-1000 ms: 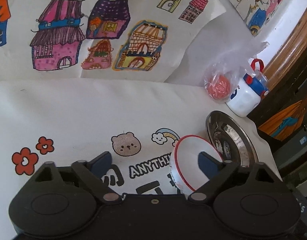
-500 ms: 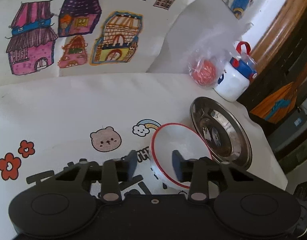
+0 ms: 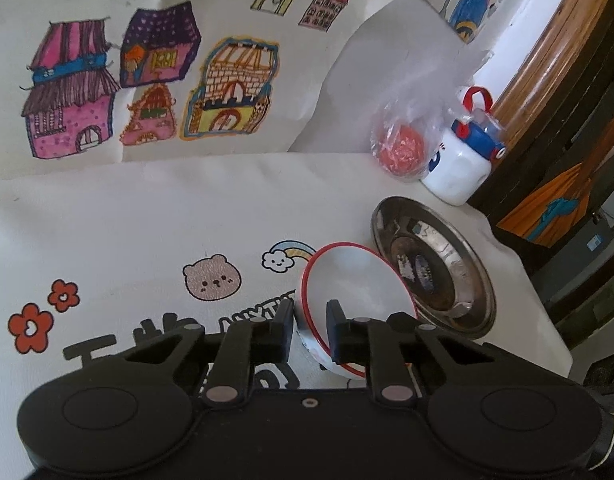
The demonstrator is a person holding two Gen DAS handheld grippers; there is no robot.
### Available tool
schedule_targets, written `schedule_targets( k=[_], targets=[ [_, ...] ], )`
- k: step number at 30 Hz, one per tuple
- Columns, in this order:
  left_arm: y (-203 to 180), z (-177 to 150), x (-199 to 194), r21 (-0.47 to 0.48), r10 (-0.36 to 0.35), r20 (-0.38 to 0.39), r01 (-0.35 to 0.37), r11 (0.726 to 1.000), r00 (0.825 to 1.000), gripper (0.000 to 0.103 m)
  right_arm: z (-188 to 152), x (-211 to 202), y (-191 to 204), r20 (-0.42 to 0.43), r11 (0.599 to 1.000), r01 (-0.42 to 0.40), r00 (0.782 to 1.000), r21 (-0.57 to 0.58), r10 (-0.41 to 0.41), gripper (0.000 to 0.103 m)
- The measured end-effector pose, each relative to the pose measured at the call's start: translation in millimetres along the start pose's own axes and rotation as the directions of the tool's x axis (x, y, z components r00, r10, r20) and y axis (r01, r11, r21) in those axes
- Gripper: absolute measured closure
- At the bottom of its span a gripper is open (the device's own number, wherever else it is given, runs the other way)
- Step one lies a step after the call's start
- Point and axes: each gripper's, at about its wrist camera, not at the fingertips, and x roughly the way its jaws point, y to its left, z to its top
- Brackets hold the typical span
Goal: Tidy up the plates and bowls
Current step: 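Lift the second white bowl and lower it onto the nested bowls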
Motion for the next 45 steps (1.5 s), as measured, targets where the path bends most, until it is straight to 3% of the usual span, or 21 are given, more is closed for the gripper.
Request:
schedule_targets(
  k=[11,26,38,45],
  targets=[
    [-9,-10,-63,0.018,-0.023,0.071,0.022,1.0,0.997,0.084,-13,-44,38,0.007,0.999,-0.044,0.999,-0.029,0.044,0.083],
    [-14,-58,-159,0.029,-0.05,0.155,0.046,0.999,0.987,0.084,-46,-118,88,0.001,0.987,-0.073,0.997,-0.145,0.074,0.083],
    [-7,-101,-191,0.026,-0.071,0.176,0.067,0.997,0.982,0.084,-83,-146,98,-0.053,0.972,-0.048,0.998,-0.228,0.037,0.083],
    [0,-121,-191,0.01,-0.045,0.137,0.045,0.999,0.99,0.084,-98,-150,100,-0.083,0.96,-0.026,0.997,-0.277,0.003,0.083]
  ],
)
